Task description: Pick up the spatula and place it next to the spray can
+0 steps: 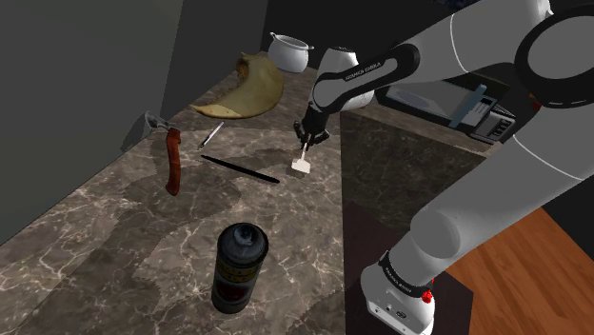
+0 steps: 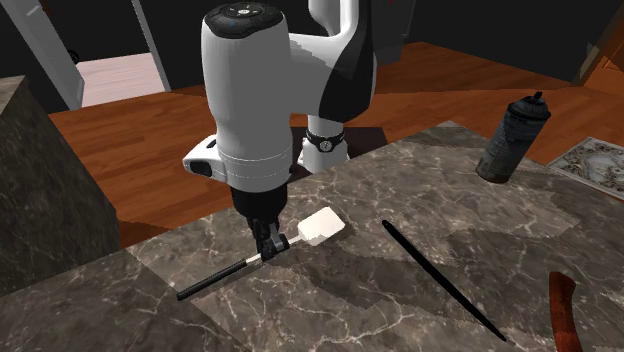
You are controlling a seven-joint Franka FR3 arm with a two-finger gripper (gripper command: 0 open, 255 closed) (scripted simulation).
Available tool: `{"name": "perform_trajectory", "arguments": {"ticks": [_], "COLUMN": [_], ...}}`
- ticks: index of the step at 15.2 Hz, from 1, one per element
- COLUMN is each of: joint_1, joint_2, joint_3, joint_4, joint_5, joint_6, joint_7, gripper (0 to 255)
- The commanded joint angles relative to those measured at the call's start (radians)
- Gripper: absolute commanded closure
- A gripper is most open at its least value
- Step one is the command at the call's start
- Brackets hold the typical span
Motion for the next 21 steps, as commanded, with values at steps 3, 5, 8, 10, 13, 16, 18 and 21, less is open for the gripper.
{"name": "perform_trajectory", "arguments": {"ticks": [3,5,8,10,13,16,18,21], "joint_1": [0.000,0.000,0.001,0.002,0.002,0.003,0.003,0.004], "joint_2": [0.000,0.000,-0.028,-0.045,-0.069,-0.091,-0.104,-0.123], "joint_3": [0.000,0.000,-0.001,-0.001,-0.002,-0.003,-0.004,-0.005], "joint_4": [0.000,0.000,0.015,0.027,0.045,0.066,0.081,0.105], "joint_5": [0.000,0.000,0.007,0.011,0.016,0.021,0.024,0.027], "joint_6": [0.000,0.000,-0.042,-0.071,-0.113,-0.156,-0.184,-0.226], "joint_7": [0.000,0.000,-0.006,-0.010,-0.015,-0.020,-0.023,-0.027], "gripper": [255,255,255,255,255,255,255,255]}}
